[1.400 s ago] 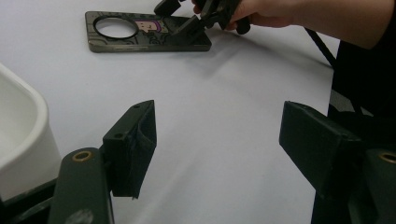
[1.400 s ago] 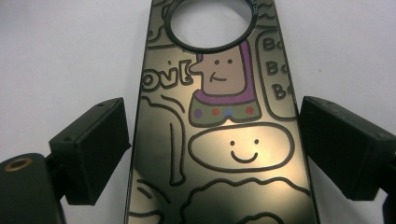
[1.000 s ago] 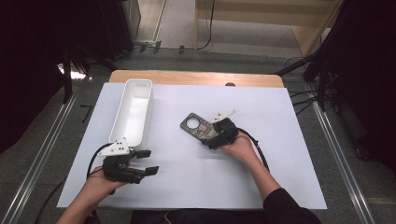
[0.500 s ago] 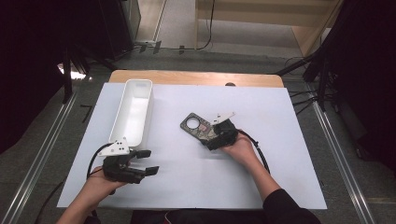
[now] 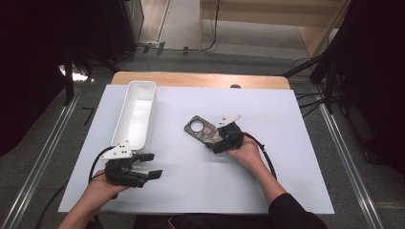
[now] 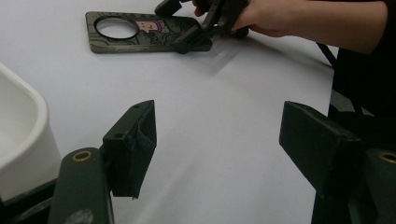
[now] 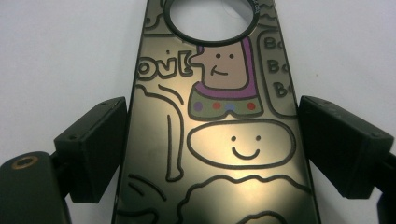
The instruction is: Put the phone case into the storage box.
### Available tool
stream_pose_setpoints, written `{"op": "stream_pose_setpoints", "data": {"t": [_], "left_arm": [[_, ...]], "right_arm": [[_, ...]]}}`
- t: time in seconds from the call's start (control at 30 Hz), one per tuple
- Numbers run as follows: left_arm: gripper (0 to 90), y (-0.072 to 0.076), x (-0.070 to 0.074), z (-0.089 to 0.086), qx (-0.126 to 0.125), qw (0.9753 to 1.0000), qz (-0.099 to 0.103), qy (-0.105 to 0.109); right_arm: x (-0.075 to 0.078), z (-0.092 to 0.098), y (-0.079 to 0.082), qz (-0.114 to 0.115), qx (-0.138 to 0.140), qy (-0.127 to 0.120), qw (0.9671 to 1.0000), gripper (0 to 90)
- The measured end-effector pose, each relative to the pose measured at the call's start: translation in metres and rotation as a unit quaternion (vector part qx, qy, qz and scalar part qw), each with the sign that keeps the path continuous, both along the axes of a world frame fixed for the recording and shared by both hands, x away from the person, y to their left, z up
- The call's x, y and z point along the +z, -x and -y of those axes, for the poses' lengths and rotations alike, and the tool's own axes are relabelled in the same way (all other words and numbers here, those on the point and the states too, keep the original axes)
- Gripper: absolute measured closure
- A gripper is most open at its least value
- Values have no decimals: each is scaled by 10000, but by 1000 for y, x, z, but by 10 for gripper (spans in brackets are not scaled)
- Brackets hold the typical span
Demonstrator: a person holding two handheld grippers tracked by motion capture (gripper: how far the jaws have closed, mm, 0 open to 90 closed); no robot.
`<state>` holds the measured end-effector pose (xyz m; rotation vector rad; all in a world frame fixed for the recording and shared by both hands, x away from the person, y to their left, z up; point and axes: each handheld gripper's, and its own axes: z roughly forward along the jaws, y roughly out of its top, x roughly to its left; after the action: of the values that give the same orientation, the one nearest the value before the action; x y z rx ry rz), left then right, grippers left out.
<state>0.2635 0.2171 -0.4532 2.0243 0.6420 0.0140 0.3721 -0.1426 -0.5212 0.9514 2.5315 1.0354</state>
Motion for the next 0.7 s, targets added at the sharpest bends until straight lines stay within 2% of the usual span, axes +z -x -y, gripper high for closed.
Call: {"op": "stream_pose_setpoints", "data": {"t": [0.43, 0.7], "left_arm": [[276, 0, 0, 0, 12, 10000, -4, 7], [276, 0, 0, 0, 8, 10000, -13, 13]], "right_arm": [[1, 1, -2, -59, 49, -75, 9999, 110], [9, 2, -2, -234, 6, -287, 9993, 110]]}}
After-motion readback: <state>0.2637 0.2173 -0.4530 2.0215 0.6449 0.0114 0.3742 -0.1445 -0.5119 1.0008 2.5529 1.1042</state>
